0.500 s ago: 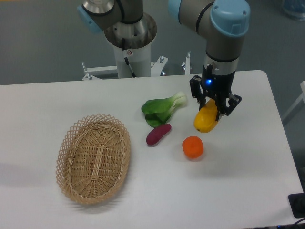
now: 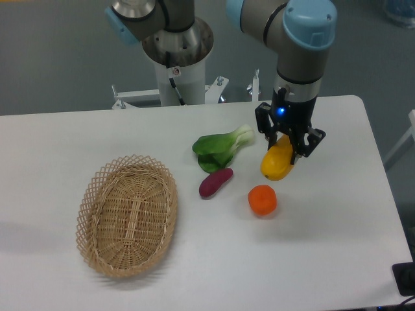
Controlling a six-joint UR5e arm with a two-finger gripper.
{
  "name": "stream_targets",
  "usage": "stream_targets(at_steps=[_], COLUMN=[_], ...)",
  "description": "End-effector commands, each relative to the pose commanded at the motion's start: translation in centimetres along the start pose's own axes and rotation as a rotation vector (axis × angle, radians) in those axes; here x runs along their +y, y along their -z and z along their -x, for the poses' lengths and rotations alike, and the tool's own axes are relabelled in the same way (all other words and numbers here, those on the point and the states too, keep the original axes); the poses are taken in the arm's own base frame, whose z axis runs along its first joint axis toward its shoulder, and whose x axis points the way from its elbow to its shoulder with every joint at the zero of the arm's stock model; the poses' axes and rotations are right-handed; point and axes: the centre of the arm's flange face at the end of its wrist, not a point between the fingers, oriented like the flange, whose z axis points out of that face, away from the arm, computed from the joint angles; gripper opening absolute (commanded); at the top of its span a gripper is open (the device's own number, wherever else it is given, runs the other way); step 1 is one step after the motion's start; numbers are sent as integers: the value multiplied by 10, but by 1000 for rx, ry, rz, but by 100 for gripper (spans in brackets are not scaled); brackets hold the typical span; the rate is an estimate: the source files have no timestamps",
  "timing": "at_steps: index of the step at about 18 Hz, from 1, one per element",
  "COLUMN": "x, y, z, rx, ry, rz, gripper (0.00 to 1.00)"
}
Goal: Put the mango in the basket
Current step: 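Lift the held yellow mango up from the table with the gripper, then carry the yellow mango over the wicker basket and lower it inside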
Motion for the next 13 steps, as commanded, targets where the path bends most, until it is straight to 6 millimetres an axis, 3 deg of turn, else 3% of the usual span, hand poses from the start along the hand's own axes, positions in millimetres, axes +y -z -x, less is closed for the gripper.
stream_targets(at_steps=[1,9,13], x=[-5,-114,-178], y=[0,-22,-60], z=[-4,-64,-108], rx=[2,2,15], ry=[31,243,332], rz=[-3,-52,-86], gripper=[51,51,51])
